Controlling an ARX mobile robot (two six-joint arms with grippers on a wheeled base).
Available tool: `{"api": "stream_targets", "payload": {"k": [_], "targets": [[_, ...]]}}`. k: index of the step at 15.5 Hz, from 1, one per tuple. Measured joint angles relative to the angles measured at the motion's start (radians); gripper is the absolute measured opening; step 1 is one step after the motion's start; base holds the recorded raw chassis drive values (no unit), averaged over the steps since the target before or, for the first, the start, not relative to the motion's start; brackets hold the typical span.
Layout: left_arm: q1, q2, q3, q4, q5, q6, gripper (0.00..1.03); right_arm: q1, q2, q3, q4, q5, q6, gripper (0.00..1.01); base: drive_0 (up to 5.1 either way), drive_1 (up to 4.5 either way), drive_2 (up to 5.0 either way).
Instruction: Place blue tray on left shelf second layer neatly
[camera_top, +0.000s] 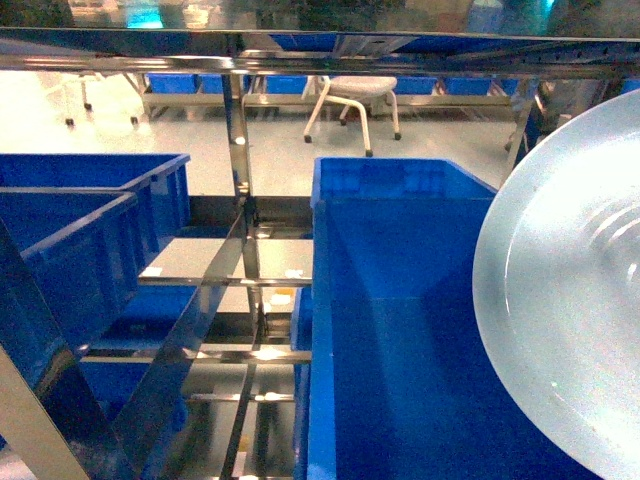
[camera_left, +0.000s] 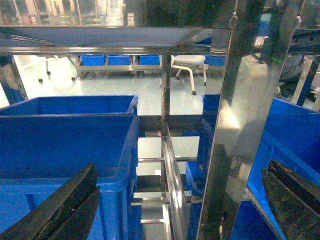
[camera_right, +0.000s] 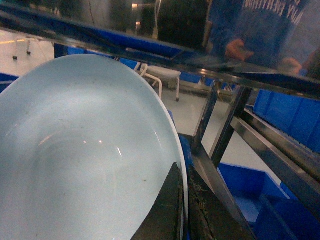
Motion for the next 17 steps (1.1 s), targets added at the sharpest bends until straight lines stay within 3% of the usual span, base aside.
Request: {"api": "stream_targets", "payload": {"k": [2,4,11,14,17], "targets": [[0.000,0.000,0.000,0.000,0.000,0.000,0.98,-0.014,0.196,-0.001,0.174,-0.013,0.000,0.02,0.0,0.00,0.0],[0.000,0.000,0.000,0.000,0.000,0.000,0.98,-0.016,0.301,-0.001,0.248,-0.014,0.000,0.02,0.0,0.00,0.0],[0.000,0.000,0.000,0.000,0.000,0.000,0.98,-0.026,0.671,-0.002,0.241,-0.029,0.001,0.02,0.0,0.00,0.0],[0.000,0.000,0.000,0.001,0.000,0.000,0.98,-0.148,0.612,0.026,0.246,-0.142,-0.029,0.02,0.0,0.00,0.0],[0.000,0.000,0.000,0.000,0.000,0.000,0.98,-0.161,0.637,0.091,0.247,-0.164,-0.039,0.02,0.0,0.00,0.0]]}}
